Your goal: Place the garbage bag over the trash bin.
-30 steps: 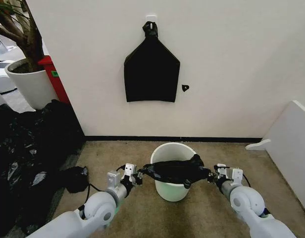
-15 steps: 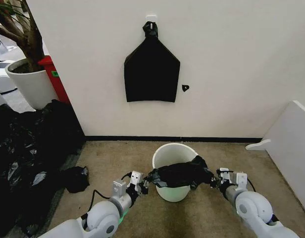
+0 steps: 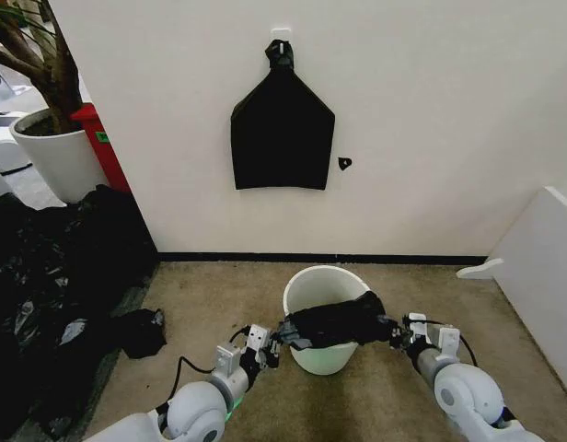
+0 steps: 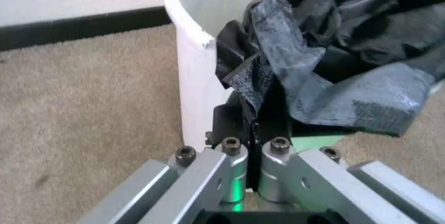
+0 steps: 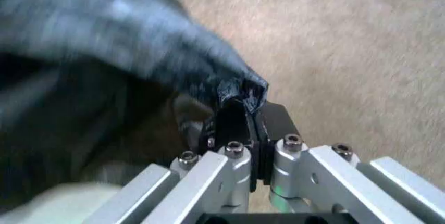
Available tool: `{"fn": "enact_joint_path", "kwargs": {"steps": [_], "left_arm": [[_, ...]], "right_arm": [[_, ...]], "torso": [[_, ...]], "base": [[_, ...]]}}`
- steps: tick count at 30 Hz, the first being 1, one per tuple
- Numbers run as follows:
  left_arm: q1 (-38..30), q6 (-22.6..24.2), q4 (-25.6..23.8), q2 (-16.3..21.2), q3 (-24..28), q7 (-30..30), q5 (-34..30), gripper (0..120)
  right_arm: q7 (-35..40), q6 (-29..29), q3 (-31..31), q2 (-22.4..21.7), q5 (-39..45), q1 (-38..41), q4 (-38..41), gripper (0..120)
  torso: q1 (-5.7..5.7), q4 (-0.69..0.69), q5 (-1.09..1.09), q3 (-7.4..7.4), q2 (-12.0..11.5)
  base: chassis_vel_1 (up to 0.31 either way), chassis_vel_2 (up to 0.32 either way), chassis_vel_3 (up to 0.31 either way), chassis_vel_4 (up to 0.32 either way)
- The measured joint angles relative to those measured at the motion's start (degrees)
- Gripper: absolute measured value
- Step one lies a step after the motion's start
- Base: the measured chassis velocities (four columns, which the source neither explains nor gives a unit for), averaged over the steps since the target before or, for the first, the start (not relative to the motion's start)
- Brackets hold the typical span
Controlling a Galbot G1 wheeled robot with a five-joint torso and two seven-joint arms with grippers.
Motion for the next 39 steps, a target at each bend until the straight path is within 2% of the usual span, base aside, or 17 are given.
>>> {"fn": "enact_joint_path", "kwargs": {"steps": [6, 14, 23, 33, 39], "left_arm": [[2.0, -0.4, 0.2, 0.9, 0.2, 0.7, 2.0, 0], [1.3, -0.8, 3.5, -0.7, 1.8, 1.3, 3.8, 0], [0.4, -2.3, 5.8, -0.9, 2.4, 2.9, 7.5, 0], [-0.9, -5.0, 10.7, -2.6, 1.7, 3.3, 10.0, 0], [-0.9, -5.3, 10.9, -3.2, 0.6, 3.2, 10.4, 0]], "right_arm": [[-0.8, -1.7, -0.4, 0.6, -0.8, -1.2, -0.6, 0], [-2.3, -2.5, -0.2, 1.3, -2.7, -2.1, -3.2, 0], [-3.1, -1.7, 0.3, 1.2, -3.2, -2.0, -4.1, 0], [-6.8, 4.6, -2.4, 2.0, -5.6, 1.9, -10.3, 0], [-7.4, 7.9, -2.6, 2.2, -6.5, 3.3, -12.3, 0]], "torso": [[0.0, 0.01, 0.02, 0.0, 0.0], [0.0, 0.0, 0.0, 0.0, 0.0], [0.0, 0.0, 0.01, 0.0, 0.0], [0.0, 0.0, 0.0, 0.0, 0.0], [0.0, 0.0, 0.01, 0.0, 0.0]], "base": [[0.0, 0.0, 0.0, 0.0], [0.0, 0.0, 0.0, 0.0], [0.0, 0.0, 0.0, 0.0], [0.0, 0.0, 0.0, 0.0], [0.0, 0.0, 0.0, 0.0]]}}
